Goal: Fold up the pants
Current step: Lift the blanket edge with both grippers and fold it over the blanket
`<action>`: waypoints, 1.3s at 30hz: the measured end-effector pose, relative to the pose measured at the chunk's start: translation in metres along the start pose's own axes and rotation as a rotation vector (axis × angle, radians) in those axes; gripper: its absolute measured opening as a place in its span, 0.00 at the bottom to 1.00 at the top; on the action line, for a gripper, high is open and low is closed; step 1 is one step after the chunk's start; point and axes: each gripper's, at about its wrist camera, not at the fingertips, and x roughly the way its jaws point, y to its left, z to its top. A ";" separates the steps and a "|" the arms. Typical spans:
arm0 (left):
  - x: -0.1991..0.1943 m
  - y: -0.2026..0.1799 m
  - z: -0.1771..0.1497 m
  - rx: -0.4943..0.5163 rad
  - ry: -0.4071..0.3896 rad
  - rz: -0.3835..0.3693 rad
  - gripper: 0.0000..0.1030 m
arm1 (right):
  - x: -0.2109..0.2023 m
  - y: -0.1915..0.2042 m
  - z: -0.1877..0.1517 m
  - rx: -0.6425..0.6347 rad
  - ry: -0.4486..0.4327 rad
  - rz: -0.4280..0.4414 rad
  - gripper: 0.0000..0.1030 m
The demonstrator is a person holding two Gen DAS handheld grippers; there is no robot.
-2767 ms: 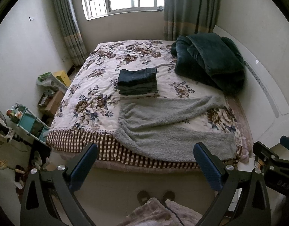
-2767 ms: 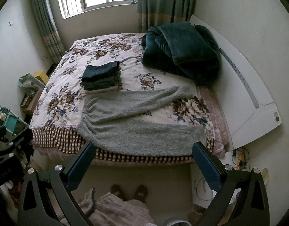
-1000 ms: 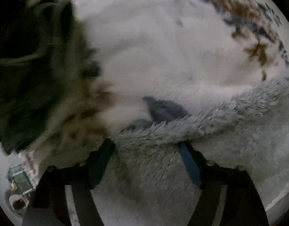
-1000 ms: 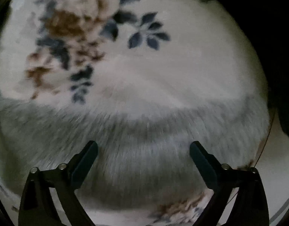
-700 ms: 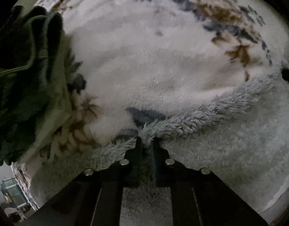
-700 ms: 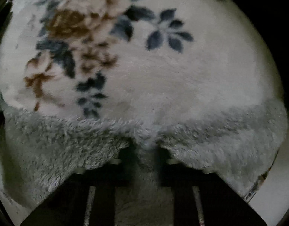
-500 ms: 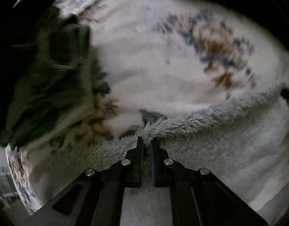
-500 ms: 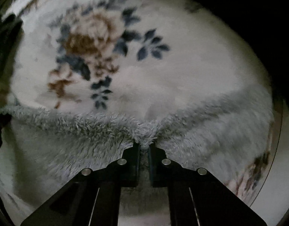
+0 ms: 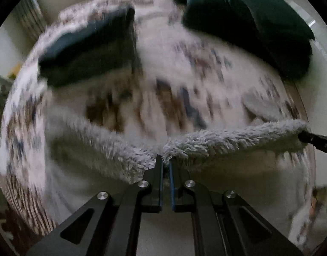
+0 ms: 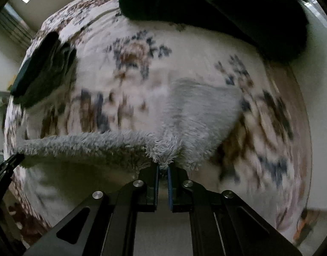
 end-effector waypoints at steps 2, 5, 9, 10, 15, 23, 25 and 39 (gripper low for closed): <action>0.011 -0.001 -0.046 -0.017 0.076 -0.007 0.02 | 0.001 -0.003 -0.057 0.014 0.044 -0.022 0.07; 0.035 0.004 -0.104 -0.043 0.170 -0.016 0.02 | 0.019 -0.010 -0.119 0.023 0.115 -0.056 0.07; 0.097 0.001 -0.157 -0.009 0.297 0.005 0.03 | 0.067 -0.009 -0.181 -0.012 0.221 -0.087 0.08; 0.115 0.000 -0.166 0.007 0.340 0.009 0.04 | 0.079 -0.009 -0.187 -0.020 0.243 -0.098 0.10; 0.144 0.017 -0.175 -0.017 0.431 -0.030 0.14 | 0.105 -0.011 -0.207 -0.020 0.340 -0.013 0.82; 0.071 0.019 -0.146 -0.064 0.249 0.155 0.98 | 0.036 -0.018 -0.146 0.107 0.095 -0.003 0.84; 0.076 0.011 -0.134 -0.049 0.211 0.226 0.98 | 0.055 -0.015 -0.109 0.104 0.069 -0.021 0.84; 0.083 -0.052 -0.107 0.008 0.171 0.229 0.98 | 0.017 -0.179 -0.139 0.630 -0.085 0.032 0.05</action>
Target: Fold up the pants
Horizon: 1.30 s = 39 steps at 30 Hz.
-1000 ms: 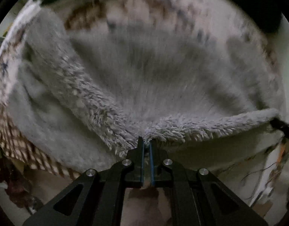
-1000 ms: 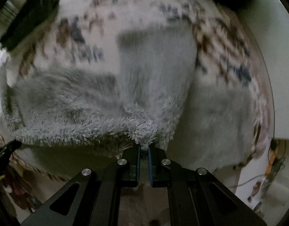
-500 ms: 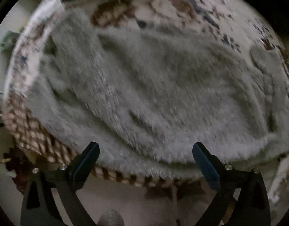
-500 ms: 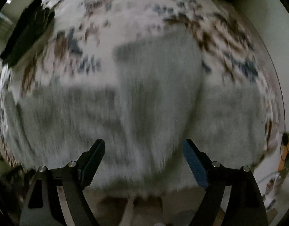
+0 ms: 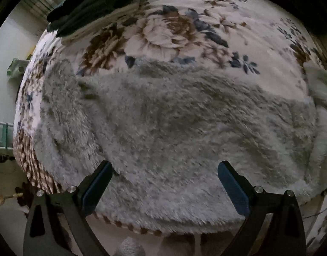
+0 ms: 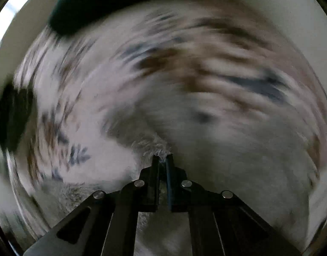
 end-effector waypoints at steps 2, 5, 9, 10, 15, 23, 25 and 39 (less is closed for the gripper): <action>0.002 -0.006 -0.009 -0.007 0.018 0.004 0.98 | -0.011 -0.058 -0.005 0.119 -0.005 -0.047 0.05; 0.006 -0.011 -0.018 -0.027 0.049 0.003 0.98 | 0.005 -0.128 -0.019 0.283 0.076 -0.038 0.06; -0.001 -0.013 -0.022 -0.068 0.051 -0.018 0.98 | 0.020 -0.157 -0.032 0.371 0.160 -0.023 0.60; -0.004 -0.012 -0.022 -0.078 0.049 -0.023 0.98 | 0.014 -0.154 -0.035 0.372 0.146 -0.010 0.75; -0.023 0.020 -0.019 -0.157 0.019 -0.050 0.98 | -0.019 -0.089 -0.065 0.251 0.141 0.047 0.76; 0.001 0.141 0.016 -0.308 0.046 -0.026 0.98 | 0.037 0.054 -0.170 0.155 0.422 0.124 0.75; 0.011 0.167 0.034 -0.330 0.044 -0.004 0.98 | 0.051 0.067 -0.189 0.208 0.445 0.115 0.75; 0.041 0.274 0.053 -0.435 -0.104 -0.118 0.13 | 0.044 0.154 -0.242 0.198 0.250 -0.068 0.07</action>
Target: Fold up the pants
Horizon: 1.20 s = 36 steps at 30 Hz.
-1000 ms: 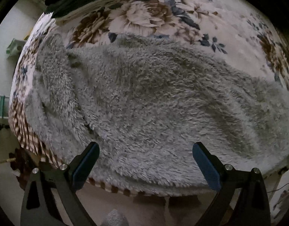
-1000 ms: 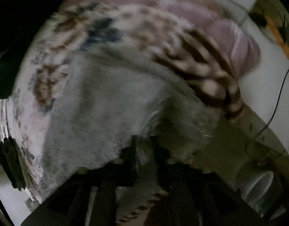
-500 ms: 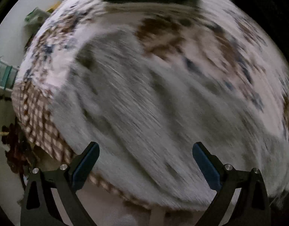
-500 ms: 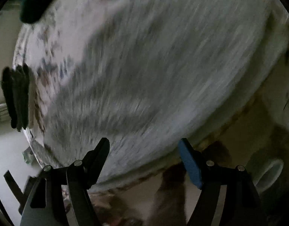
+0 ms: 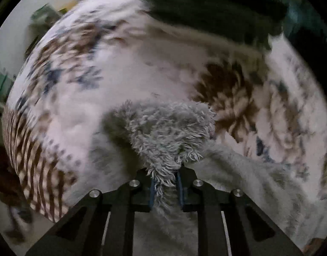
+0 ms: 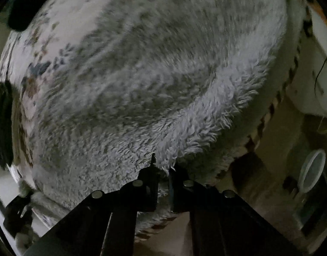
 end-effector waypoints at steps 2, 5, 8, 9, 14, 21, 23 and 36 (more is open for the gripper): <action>-0.018 0.040 -0.021 -0.088 0.003 -0.025 0.13 | -0.008 0.003 0.000 -0.021 -0.010 -0.008 0.07; -0.013 0.083 -0.050 -0.178 0.072 -0.025 0.13 | -0.013 -0.003 -0.002 -0.040 0.000 -0.029 0.07; 0.015 0.116 -0.078 -0.257 0.165 -0.037 0.17 | -0.018 -0.039 0.004 -0.068 0.016 -0.067 0.07; 0.021 0.121 -0.082 -0.269 0.179 -0.046 0.18 | -0.013 -0.041 0.001 -0.076 0.028 -0.086 0.07; 0.015 0.129 -0.093 -0.318 0.204 -0.142 0.64 | 0.010 -0.035 -0.001 -0.113 0.142 -0.049 0.19; 0.004 0.119 -0.097 -0.339 0.181 -0.173 0.86 | 0.021 -0.042 -0.015 -0.074 0.194 0.044 0.26; 0.003 0.111 -0.092 -0.347 0.160 -0.170 0.86 | 0.021 -0.043 -0.020 -0.094 0.180 0.025 0.07; -0.052 -0.021 -0.105 -0.001 0.093 -0.083 0.86 | -0.064 -0.118 0.062 0.055 -0.026 0.136 0.26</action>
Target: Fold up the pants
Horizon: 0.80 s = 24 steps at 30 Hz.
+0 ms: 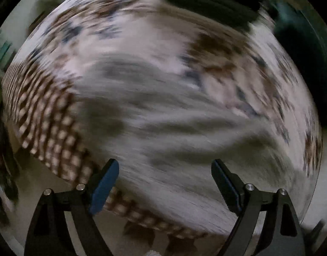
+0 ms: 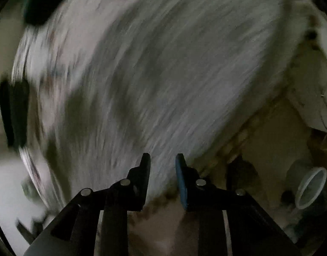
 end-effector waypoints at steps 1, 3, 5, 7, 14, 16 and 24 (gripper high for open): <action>0.002 -0.020 -0.002 0.032 0.006 -0.011 0.86 | -0.014 -0.020 0.024 0.056 -0.058 -0.006 0.26; 0.011 -0.071 -0.012 0.109 0.033 -0.022 0.86 | -0.031 -0.059 0.070 0.151 -0.135 -0.035 0.30; 0.024 -0.117 -0.026 0.176 0.057 -0.031 0.86 | -0.041 -0.097 0.110 0.235 -0.189 -0.047 0.33; 0.038 -0.157 -0.037 0.225 0.087 -0.033 0.86 | -0.041 -0.136 0.153 0.311 -0.211 -0.033 0.40; 0.057 -0.251 -0.074 0.334 0.137 -0.044 0.86 | -0.016 -0.172 0.206 0.263 -0.213 0.040 0.05; 0.055 -0.268 -0.083 0.374 0.138 -0.037 0.86 | -0.027 -0.162 0.196 0.207 -0.267 0.038 0.05; 0.057 -0.299 -0.099 0.443 0.135 -0.012 0.86 | -0.070 -0.213 0.159 0.287 -0.268 0.073 0.05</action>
